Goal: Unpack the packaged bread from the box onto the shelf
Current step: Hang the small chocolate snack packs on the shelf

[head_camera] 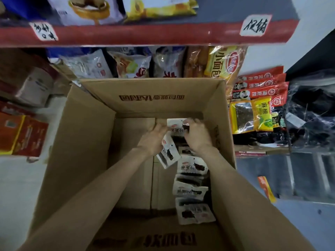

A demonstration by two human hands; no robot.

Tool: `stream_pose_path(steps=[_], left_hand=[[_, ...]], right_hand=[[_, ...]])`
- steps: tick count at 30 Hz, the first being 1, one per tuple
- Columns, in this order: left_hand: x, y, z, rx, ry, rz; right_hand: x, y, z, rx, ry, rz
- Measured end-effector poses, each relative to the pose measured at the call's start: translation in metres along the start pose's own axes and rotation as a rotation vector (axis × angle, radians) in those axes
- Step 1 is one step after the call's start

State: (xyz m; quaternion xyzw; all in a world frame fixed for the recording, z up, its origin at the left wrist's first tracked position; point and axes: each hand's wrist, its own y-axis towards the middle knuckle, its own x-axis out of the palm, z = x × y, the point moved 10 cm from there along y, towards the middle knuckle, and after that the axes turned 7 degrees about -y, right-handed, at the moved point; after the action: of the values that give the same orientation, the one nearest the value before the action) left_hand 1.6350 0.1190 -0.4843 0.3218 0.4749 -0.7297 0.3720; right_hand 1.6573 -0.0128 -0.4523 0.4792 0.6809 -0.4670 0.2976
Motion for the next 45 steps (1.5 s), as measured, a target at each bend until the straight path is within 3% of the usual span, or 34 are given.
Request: stream_pose_path(steps=[4,7,12,18,20,23,29,36,40,45], left_hand=[[0.036,0.025,-0.011,0.085,0.281,-0.047],[0.045,0.030,-0.027,0.111,0.320,0.017],[0.041,0.001,-0.075,-0.032,-0.124,0.062],[-0.028,-0.056,-0.117,-0.300,-0.829,0.454],[-0.057,-0.075,-0.113,-0.292,-1.014,0.576],[-0.107,-0.098,-0.088,-0.148,-1.200,0.728],[-0.217,-0.130,-0.014,-0.005,-1.061,0.909],[-0.318,-0.145,0.094,0.185,-0.793,1.029],[-0.365,-0.115,0.160,0.303,-0.891,1.021],[-0.391,-0.032,0.202,0.226,-0.949,0.944]], right_hand=[[0.017,0.033,0.015,0.086,-0.127,0.091],[0.042,0.047,0.038,0.212,-0.177,0.013],[0.054,0.043,0.043,0.280,-0.180,0.059],[-0.020,-0.001,-0.001,0.115,0.070,0.356],[-0.055,-0.023,-0.009,0.088,0.168,0.450],[-0.109,-0.055,-0.020,0.043,0.283,0.517],[-0.204,-0.097,-0.032,-0.064,0.363,0.532],[-0.326,-0.140,0.005,-0.008,0.414,0.782],[-0.384,-0.145,0.034,0.011,0.664,0.966],[-0.426,-0.105,0.059,0.053,0.629,1.042]])
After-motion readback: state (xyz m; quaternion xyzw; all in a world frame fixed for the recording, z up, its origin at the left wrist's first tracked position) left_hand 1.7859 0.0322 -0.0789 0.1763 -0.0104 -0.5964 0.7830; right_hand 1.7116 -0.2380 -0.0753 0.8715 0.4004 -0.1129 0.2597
